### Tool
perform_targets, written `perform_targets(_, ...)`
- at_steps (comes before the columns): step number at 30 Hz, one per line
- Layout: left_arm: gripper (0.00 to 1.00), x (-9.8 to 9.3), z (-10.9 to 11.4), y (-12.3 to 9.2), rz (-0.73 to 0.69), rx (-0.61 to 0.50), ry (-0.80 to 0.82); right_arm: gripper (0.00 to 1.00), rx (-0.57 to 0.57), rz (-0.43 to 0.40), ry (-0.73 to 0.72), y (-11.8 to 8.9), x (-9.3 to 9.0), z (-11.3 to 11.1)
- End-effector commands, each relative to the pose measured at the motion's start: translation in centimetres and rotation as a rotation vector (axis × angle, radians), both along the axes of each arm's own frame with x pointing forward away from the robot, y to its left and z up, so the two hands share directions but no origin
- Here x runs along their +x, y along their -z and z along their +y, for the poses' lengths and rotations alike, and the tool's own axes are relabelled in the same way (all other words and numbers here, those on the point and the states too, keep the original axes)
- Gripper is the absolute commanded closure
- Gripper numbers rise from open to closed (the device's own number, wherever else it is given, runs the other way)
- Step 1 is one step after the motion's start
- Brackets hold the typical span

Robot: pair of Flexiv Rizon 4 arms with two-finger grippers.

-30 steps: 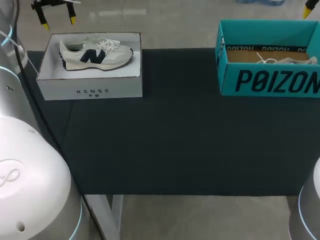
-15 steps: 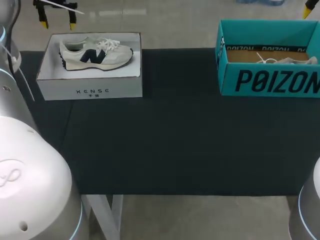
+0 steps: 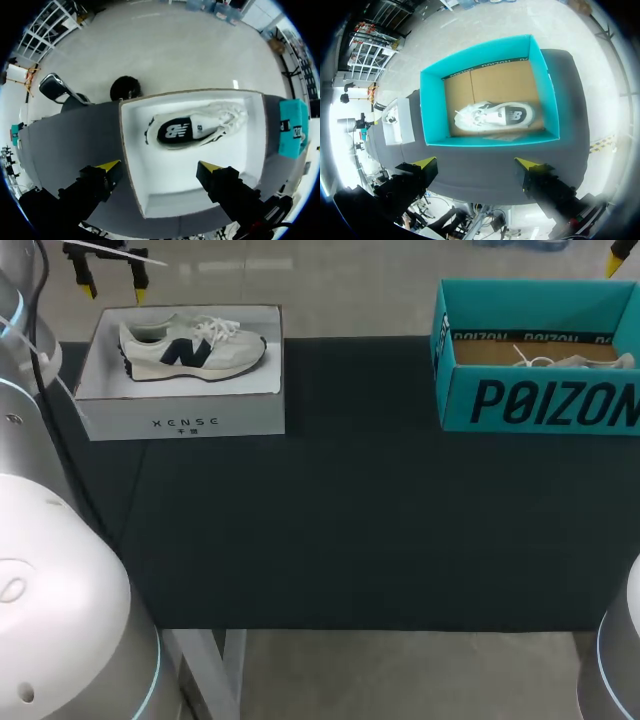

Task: Take the shoe out of the shoebox, open the shoe tongue, remove and reinsert the insole, then place the shoe into the shoebox

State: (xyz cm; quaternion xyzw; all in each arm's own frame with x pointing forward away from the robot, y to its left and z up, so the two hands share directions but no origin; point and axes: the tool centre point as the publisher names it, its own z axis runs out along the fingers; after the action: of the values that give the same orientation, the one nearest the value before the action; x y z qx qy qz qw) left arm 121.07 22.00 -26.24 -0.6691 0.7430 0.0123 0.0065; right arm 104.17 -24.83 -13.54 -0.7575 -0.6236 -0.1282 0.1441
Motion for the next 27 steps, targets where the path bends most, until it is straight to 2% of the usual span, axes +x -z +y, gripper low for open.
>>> perform_targets(1, 0.0, 1.5, 0.4, 2.2, 0.221, 0.036, 0.032, 0.0, -0.001, -0.001, 0.001, 0.0, -0.1, 0.0)
perform_targets(6, 0.0, 1.8, 0.1, 4.4, 0.224, 0.017, 0.026, 0.0, -0.001, -0.001, 0.001, 0.0, -0.1, 0.0)
perform_targets(7, 0.26, 1.8, 0.1, 4.9, 0.237, 0.027, 0.014, 0.0, -0.001, -0.001, 0.001, 0.0, -0.1, 0.0)
perform_targets(8, 0.29, 1.8, 0.1, 5.4, 0.243, 0.018, 0.017, 0.0, -0.001, -0.001, 0.001, 0.0, -0.1, 0.0)
perform_targets(10, 0.15, 1.7, 0.0, 5.8, 0.25, 0.014, 0.007, 0.0, -0.001, -0.001, 0.001, 0.0, -0.1, 0.0)
perform_targets(11, 0.13, 1.7, 0.0, 6.0, 0.249, 0.002, 0.015, 0.0, -0.001, -0.001, 0.001, 0.0, -0.1, 0.0)
perform_targets(12, 0.26, 1.6, -0.1, 6.0, 0.249, 0.009, 0.014, 0.0, -0.001, -0.001, 0.001, 0.0, -0.1, 0.0)
perform_targets(13, 0.34, 1.6, -0.1, 6.1, 0.248, 0.01, 0.015, 0.0, -0.001, -0.001, 0.001, 0.0, -0.1, 0.0)
perform_targets(14, 0.34, 1.6, -0.2, 6.3, 0.248, 0.01, 0.007, 0.0, -0.001, -0.001, 0.001, 0.0, -0.1, 0.0)
perform_targets(16, 0.12, 1.6, -0.2, 6.4, 0.235, 0.008, -0.001, 0.0, -0.001, -0.001, 0.001, 0.0, -0.1, 0.0)
perform_targets(17, 0.11, 1.7, -0.2, 6.4, 0.232, 0.005, -0.007, 0.0, -0.001, -0.001, 0.001, 0.0, -0.1, 0.0)
perform_targets(19, 0.02, 1.8, -0.2, 6.3, 0.229, 0.0, -0.009, 0.0, -0.001, -0.001, 0.001, 0.0, -0.1, 0.0)
perform_targets(20, 0.0, 1.9, -0.2, 6.3, 0.224, -0.001, -0.011, 0.0, -0.001, -0.001, 0.001, 0.0, -0.1, 0.0)
perform_targets(21, 0.02, 2.0, -0.1, 6.3, 0.22, -0.002, -0.011, 0.0, -0.001, -0.001, 0.001, 0.0, -0.1, 0.0)
perform_targets(22, 0.08, 2.1, -0.1, 6.3, 0.217, -0.001, -0.019, 0.0, -0.001, -0.001, 0.001, 0.0, -0.1, 0.0)
perform_targets(23, 0.18, 2.2, 0.0, 6.3, 0.213, -0.001, -0.022, 0.0, -0.001, -0.001, 0.001, 0.0, -0.1, 0.0)
perform_targets(24, 0.22, 2.2, 0.1, 6.3, 0.211, 0.003, -0.029, 0.0, -0.001, -0.001, 0.001, 0.0, -0.1, 0.0)
perform_targets(25, 0.2, 2.3, 0.2, 6.4, 0.211, 0.003, -0.032, 0.0, -0.001, -0.001, 0.001, 0.0, -0.1, 0.0)
perform_targets(27, 0.33, 2.5, 0.3, 6.7, 0.21, 0.004, -0.059, 0.0, -0.001, -0.001, 0.001, 0.0, -0.1, 0.0)
